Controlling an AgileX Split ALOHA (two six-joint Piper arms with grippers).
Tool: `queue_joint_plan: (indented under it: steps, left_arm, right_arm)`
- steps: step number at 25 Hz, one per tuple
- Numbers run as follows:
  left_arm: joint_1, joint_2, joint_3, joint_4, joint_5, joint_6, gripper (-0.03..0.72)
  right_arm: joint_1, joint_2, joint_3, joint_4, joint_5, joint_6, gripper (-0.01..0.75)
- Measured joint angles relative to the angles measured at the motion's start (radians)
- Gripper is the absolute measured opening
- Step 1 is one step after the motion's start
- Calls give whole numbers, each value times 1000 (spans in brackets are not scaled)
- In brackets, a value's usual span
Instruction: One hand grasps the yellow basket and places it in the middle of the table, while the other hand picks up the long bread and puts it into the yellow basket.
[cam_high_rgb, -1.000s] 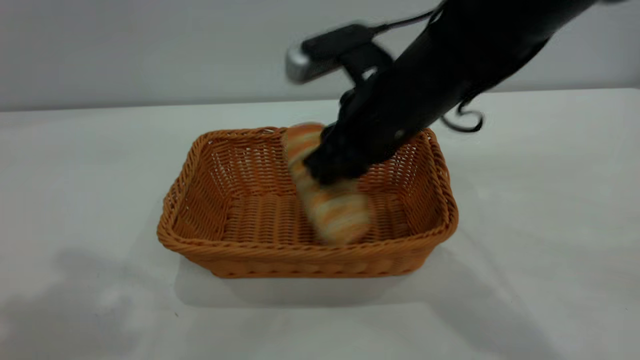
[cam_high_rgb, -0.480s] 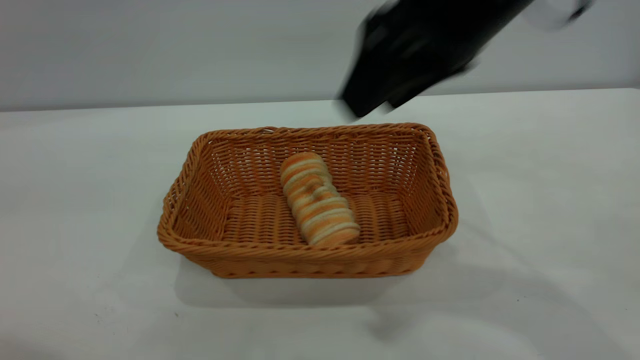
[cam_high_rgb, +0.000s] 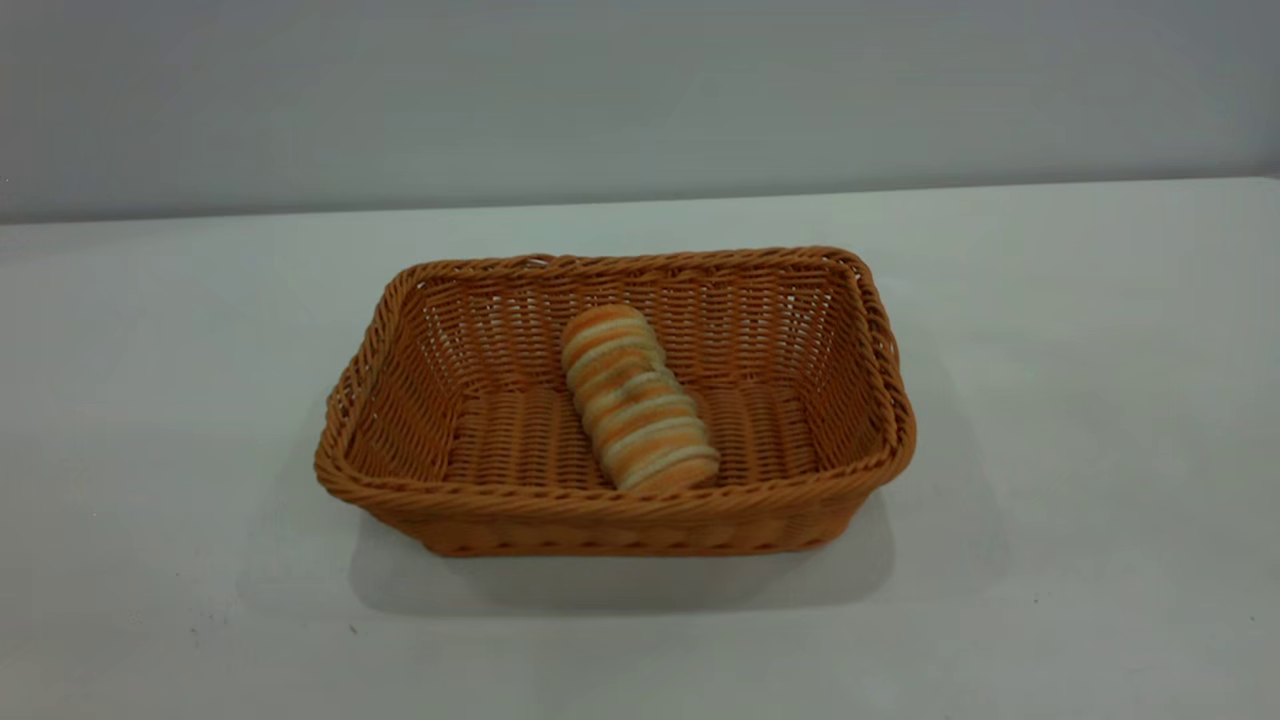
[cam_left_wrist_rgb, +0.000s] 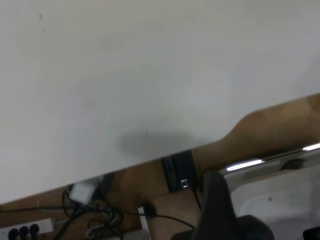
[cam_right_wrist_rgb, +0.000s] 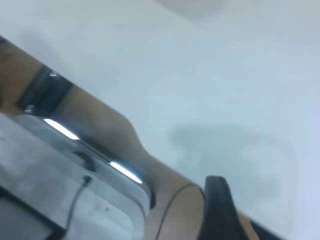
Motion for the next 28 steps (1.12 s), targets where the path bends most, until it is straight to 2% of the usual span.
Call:
queue_joint_plan:
  steps: [4,11,24,26,28]
  left_arm:
    - [0,-63,98,-3,-33,-4,563]
    - [0,-82,116,-12,-41,-4,563]
    - [0,-91,116,-12,-42,-4,563]
    - [18,-111,116,-12,-43,-4,563]
    - [80,-150,116,-18,-43,-4,563]
  right_arm:
    - [0,-264,142,-53,42,73,544]
    - [0,-567,183,-32,136,88,542]
    - [0,-632,189,-1,136,84,481]
    - [-30,-654,189,5,136,84,470]
    - [-110,-690,189,17,136,84,460]
